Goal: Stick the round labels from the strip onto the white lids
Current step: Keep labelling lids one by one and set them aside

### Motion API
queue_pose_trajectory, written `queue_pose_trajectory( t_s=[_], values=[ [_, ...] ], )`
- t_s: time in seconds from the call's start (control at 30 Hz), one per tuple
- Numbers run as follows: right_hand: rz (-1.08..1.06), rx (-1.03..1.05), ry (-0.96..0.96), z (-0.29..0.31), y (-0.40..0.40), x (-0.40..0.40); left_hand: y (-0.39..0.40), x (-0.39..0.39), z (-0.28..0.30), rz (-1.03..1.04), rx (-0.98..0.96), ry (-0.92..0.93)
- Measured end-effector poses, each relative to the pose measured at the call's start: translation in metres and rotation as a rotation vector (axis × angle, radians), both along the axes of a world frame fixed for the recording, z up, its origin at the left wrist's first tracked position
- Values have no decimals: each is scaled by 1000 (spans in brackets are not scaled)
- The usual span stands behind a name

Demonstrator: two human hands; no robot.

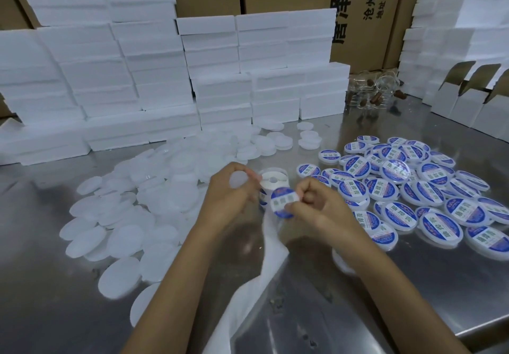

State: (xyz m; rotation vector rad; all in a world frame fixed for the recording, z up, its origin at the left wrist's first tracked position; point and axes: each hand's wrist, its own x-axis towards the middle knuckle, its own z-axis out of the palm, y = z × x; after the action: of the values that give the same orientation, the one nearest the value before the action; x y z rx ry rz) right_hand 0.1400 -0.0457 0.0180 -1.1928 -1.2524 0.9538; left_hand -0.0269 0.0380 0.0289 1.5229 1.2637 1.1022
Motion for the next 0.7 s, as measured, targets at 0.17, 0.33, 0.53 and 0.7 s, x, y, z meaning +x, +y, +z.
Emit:
queue_pose_trajectory(
  t_s=[0.17,0.33,0.53,0.7],
  values=[
    [57,48,139,29,12,-5,-1,-8,15,-180,-294,-785],
    [62,47,168,36,32,-35,-9,-7,17,-373,-416,-1059],
    [-5,6,153,25,38,-45,-12,-5,21,-346,-423,-1033],
    [-32,3,178,25,38,-45,-13,-1,20,-357,-426,-994]
  ],
)
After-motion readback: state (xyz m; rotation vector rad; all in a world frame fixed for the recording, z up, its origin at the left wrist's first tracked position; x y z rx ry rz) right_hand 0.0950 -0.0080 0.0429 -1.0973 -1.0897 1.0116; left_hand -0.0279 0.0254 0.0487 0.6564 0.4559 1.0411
